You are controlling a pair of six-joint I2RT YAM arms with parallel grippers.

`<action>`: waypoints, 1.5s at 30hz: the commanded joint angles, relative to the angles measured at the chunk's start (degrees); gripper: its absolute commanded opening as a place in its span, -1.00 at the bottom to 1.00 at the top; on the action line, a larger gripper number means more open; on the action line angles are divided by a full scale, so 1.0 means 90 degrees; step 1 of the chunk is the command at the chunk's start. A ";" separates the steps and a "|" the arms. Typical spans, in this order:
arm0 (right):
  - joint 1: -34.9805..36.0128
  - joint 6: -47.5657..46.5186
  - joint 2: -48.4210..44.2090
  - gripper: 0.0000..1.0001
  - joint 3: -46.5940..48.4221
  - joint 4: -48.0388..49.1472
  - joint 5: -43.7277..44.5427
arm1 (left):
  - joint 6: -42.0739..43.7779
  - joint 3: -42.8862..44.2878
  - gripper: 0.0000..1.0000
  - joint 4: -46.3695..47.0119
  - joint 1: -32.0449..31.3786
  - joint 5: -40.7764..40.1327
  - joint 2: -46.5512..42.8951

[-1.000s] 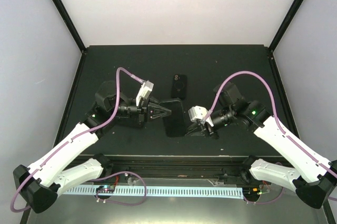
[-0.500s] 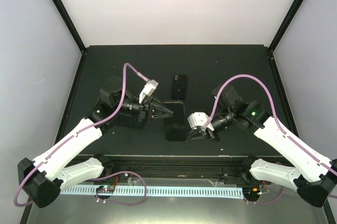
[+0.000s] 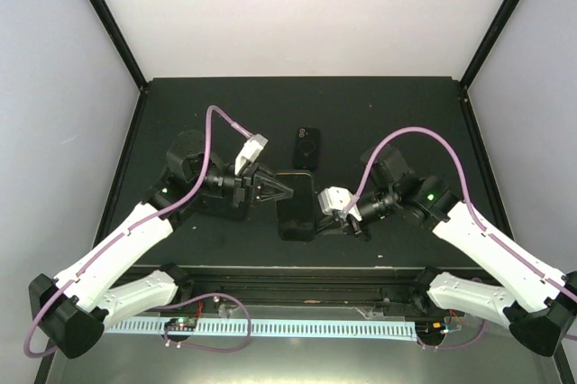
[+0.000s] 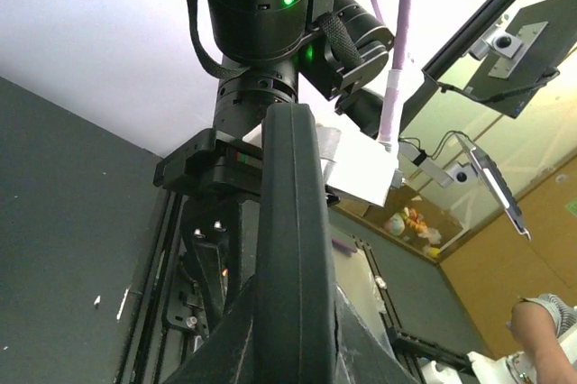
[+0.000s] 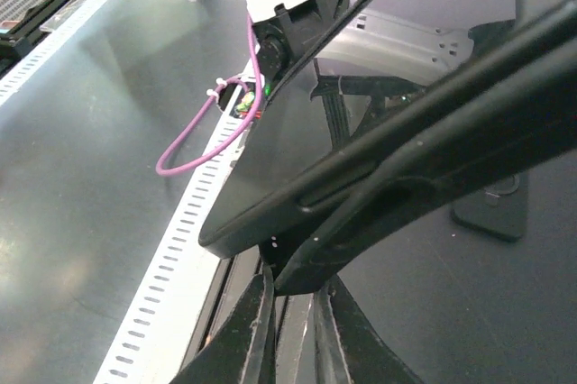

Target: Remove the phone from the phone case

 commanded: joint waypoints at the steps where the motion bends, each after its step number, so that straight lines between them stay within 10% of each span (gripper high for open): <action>1: -0.0180 0.0829 0.0026 -0.92 -0.0319 0.1804 0.0810 | -0.0316 0.0348 -0.97 0.0276 -0.0112 0.0425 -0.0222; 22: -0.0666 0.2868 0.0296 0.06 0.0511 0.1900 0.0648 | -0.0035 -0.0987 -0.97 0.1154 -0.0099 -0.0772 -0.0505; 45: -0.0780 0.3767 0.0770 0.35 0.1155 0.2546 0.0559 | -0.0965 -0.2244 -0.97 0.3318 -0.0790 -0.1332 0.0069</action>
